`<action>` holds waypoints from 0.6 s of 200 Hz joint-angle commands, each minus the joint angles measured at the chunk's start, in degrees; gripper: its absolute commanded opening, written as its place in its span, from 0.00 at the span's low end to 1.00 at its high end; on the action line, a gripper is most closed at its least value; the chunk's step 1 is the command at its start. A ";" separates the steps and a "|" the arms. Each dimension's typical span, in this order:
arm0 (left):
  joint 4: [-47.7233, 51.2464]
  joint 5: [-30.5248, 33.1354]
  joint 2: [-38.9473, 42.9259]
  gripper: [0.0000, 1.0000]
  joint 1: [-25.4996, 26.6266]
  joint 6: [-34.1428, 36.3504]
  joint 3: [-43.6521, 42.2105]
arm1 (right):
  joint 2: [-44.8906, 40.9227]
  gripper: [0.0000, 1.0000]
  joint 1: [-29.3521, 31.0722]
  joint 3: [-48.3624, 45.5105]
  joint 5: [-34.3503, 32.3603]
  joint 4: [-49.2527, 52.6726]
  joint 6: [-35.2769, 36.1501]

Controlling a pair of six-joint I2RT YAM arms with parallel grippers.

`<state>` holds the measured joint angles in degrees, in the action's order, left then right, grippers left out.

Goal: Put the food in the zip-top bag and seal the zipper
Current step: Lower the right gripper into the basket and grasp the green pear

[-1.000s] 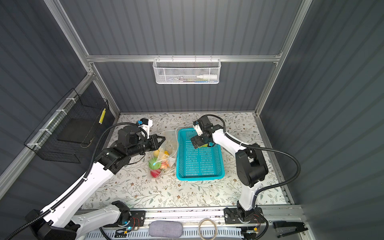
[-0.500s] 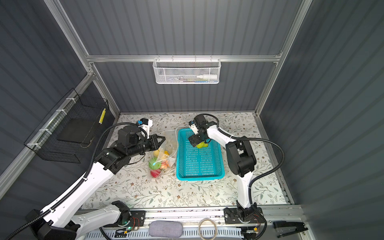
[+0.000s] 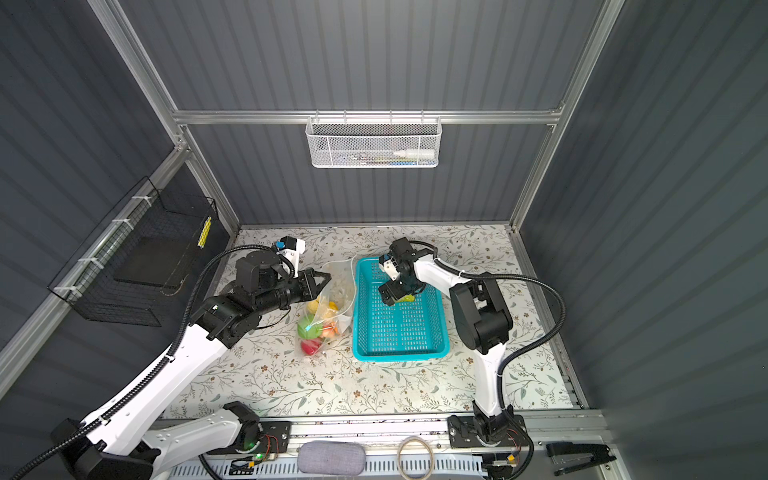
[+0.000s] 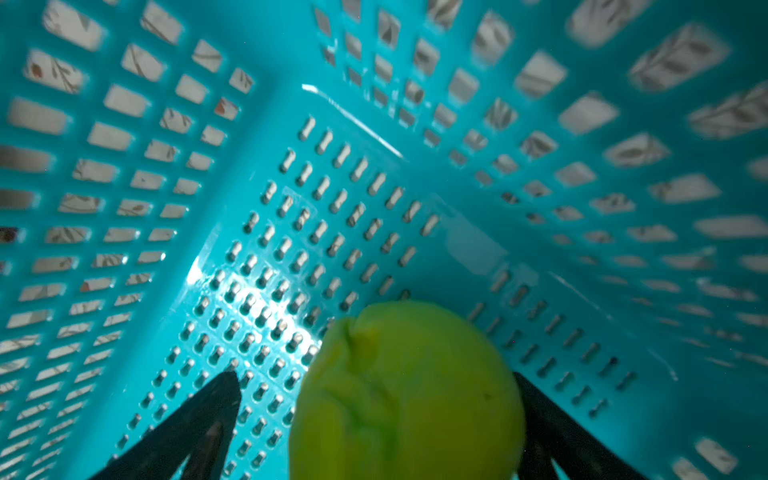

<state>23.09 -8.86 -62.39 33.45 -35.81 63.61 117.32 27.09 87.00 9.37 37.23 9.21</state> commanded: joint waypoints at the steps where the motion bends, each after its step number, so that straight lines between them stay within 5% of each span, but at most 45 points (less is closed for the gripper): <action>1: 0.20 -0.79 -0.06 0.00 0.21 -0.43 0.89 | -0.53 0.98 -0.07 0.18 0.04 3.10 -0.40; 120: 0.08 -0.36 0.33 0.00 0.20 -0.84 0.44 | 1.22 0.91 0.51 2.26 -7.34 0.69 -2.16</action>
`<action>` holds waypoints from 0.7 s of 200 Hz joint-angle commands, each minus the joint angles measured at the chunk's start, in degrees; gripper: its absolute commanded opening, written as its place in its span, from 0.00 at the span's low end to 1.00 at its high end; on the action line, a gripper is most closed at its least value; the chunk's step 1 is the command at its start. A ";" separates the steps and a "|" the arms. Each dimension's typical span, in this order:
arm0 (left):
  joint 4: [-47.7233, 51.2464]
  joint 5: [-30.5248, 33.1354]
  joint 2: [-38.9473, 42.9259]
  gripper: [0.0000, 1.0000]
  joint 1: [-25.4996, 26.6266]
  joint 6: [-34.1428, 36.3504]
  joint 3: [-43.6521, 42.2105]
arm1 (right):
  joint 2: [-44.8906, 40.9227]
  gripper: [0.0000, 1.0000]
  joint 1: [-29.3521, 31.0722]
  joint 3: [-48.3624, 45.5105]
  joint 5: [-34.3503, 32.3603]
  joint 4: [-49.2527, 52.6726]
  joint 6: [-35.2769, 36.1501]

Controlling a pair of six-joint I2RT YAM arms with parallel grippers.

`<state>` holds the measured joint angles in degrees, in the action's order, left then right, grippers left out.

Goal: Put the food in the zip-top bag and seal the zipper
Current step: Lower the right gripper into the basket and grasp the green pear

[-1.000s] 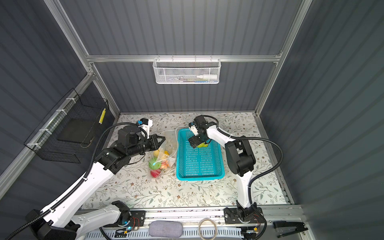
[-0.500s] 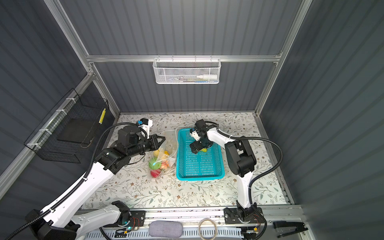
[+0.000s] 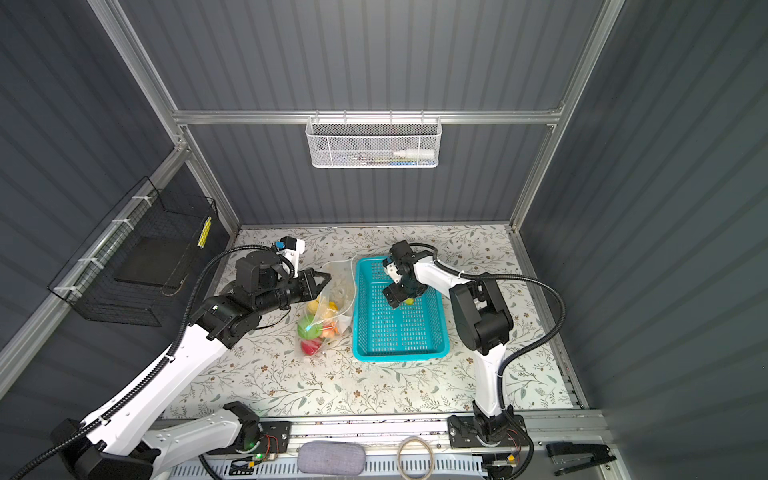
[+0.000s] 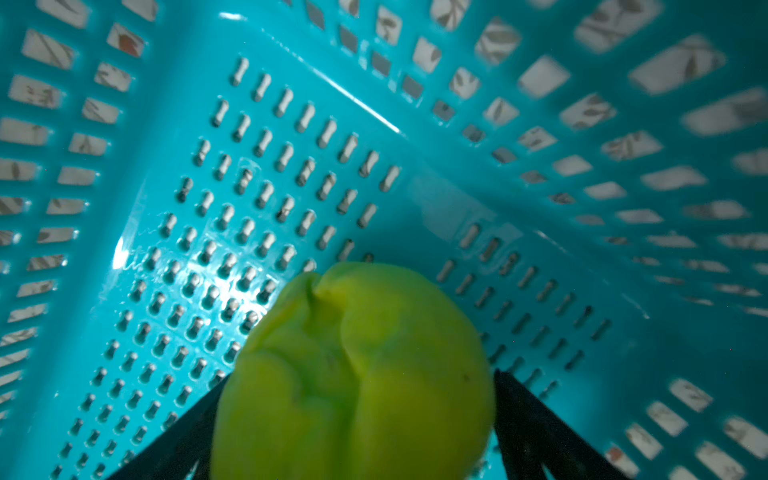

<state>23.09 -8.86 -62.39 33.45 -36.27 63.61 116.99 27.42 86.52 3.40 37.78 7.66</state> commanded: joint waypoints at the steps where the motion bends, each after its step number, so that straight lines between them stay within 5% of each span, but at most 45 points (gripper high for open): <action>1: 0.05 -0.36 0.29 0.00 0.20 -0.38 0.40 | 1.61 0.91 0.18 2.85 -1.38 0.17 -0.62; 70: 0.13 -0.23 0.20 0.00 0.21 -0.38 0.35 | 3.38 0.74 0.27 4.89 0.10 0.62 -1.07; 116: 0.18 -0.28 0.60 0.00 0.21 -0.49 0.11 | 3.33 0.76 0.20 3.70 -0.28 0.24 -1.35; 140: 0.20 -0.09 0.93 0.00 0.21 -0.47 0.00 | 3.18 0.68 0.27 3.61 -0.41 0.17 -1.56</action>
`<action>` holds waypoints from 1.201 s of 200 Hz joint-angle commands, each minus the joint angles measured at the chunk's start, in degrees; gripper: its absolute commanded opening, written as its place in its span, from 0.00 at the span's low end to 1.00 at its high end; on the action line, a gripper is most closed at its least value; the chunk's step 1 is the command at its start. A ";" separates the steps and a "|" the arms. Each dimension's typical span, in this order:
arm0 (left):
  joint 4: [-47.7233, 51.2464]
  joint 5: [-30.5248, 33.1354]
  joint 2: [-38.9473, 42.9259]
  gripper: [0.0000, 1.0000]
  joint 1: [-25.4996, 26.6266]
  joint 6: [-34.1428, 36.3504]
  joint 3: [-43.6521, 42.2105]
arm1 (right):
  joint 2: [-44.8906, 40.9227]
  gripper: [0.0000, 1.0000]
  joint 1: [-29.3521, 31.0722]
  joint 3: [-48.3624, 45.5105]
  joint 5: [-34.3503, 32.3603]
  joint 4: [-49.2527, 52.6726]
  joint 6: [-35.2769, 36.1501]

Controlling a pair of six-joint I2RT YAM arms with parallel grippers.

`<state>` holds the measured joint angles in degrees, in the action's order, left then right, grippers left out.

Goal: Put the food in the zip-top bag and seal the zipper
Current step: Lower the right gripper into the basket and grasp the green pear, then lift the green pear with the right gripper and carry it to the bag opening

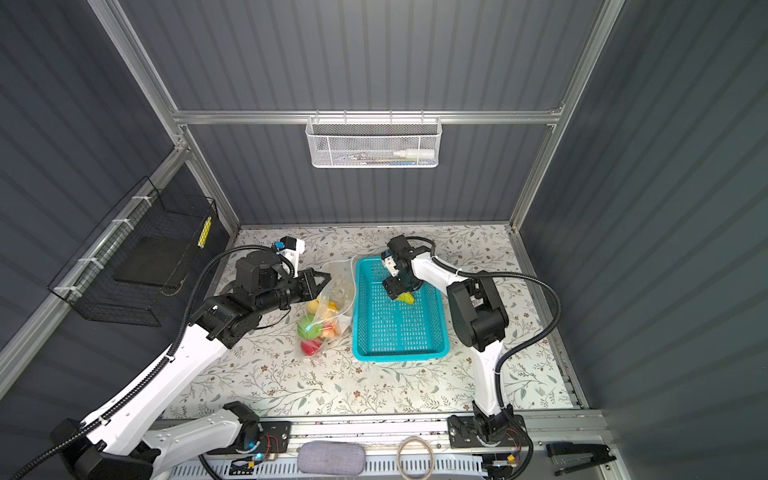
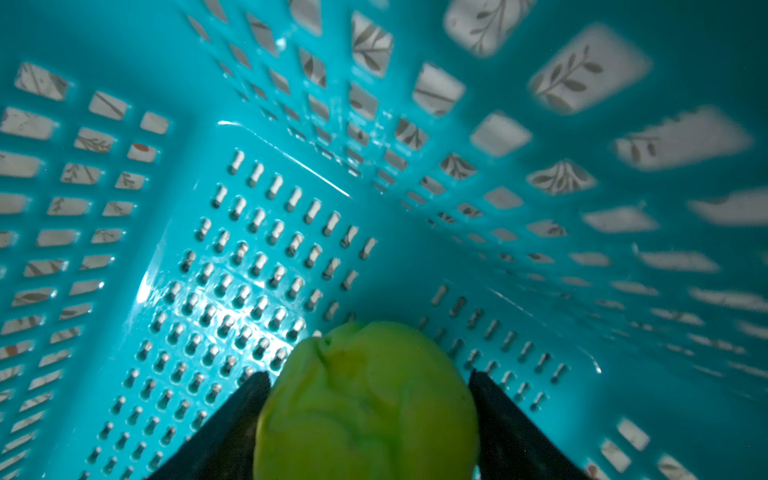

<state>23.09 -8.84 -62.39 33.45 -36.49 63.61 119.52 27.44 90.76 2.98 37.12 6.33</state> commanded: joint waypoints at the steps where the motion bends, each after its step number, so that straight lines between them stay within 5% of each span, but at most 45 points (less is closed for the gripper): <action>1: 0.20 -0.07 0.94 0.00 0.21 -0.25 0.01 | 0.59 0.68 0.24 -0.61 0.00 0.84 -0.25; 34: 0.20 0.06 0.97 0.00 0.21 -0.28 0.01 | -1.68 0.54 0.24 -1.44 0.41 0.31 -1.03; 139: -0.93 -0.01 0.43 0.00 0.21 -0.35 -0.66 | -28.07 0.54 0.43 -7.80 7.30 1.03 -14.06; 194: -1.40 -0.65 -0.32 0.00 0.21 -0.53 -0.59 | -41.40 0.55 3.82 -10.56 18.58 -10.78 -23.61; 240: -1.65 -1.00 -0.94 0.00 0.21 -0.93 -0.33 | -43.61 0.56 10.05 -9.70 19.85 -20.66 -27.71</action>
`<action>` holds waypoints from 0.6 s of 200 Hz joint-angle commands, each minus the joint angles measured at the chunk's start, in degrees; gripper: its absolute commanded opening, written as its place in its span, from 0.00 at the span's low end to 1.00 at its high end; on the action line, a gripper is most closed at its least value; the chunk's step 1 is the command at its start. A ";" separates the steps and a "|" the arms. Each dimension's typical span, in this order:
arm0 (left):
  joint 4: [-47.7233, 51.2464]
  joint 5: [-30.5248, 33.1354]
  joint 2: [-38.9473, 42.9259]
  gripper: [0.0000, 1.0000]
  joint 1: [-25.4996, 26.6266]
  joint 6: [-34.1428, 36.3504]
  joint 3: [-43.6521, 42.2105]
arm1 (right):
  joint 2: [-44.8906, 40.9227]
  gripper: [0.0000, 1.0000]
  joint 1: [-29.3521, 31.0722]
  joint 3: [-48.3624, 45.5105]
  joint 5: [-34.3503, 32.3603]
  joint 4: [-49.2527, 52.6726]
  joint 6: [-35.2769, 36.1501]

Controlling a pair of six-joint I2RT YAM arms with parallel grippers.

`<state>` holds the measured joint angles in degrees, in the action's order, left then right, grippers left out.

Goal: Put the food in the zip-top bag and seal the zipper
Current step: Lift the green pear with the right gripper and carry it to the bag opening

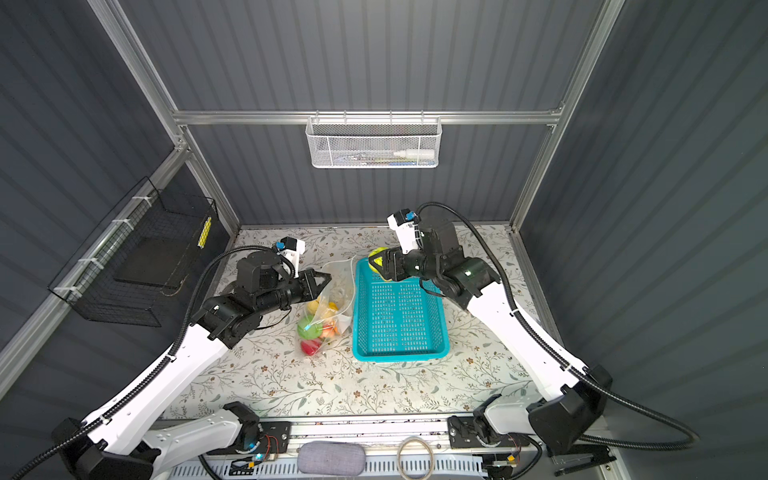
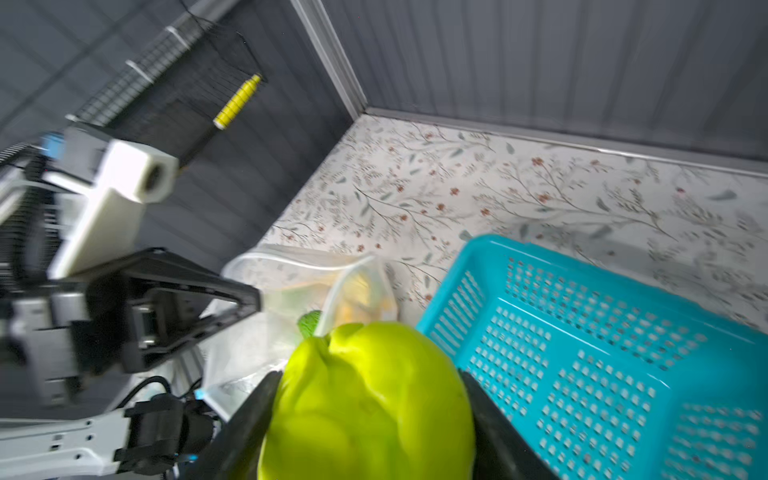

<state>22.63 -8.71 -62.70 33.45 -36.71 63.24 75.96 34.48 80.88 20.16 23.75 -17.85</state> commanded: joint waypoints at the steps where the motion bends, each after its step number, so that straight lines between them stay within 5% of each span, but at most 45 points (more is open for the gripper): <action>1: -1.23 -1.13 -0.61 0.00 0.21 -0.77 0.04 | -0.08 0.56 3.16 0.16 2.64 -7.52 -3.57; 96: -0.35 -0.87 0.56 0.00 0.23 -1.79 0.39 | 3.82 0.56 12.25 -10.38 -0.30 -30.82 -5.35; 120: -0.50 -1.04 0.38 0.00 0.21 -2.27 0.48 | 4.96 0.56 12.71 -13.01 -5.31 -31.65 -4.22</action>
<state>22.61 -8.88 -63.22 33.45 -38.09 63.24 80.38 46.76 69.58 19.18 -2.92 -22.98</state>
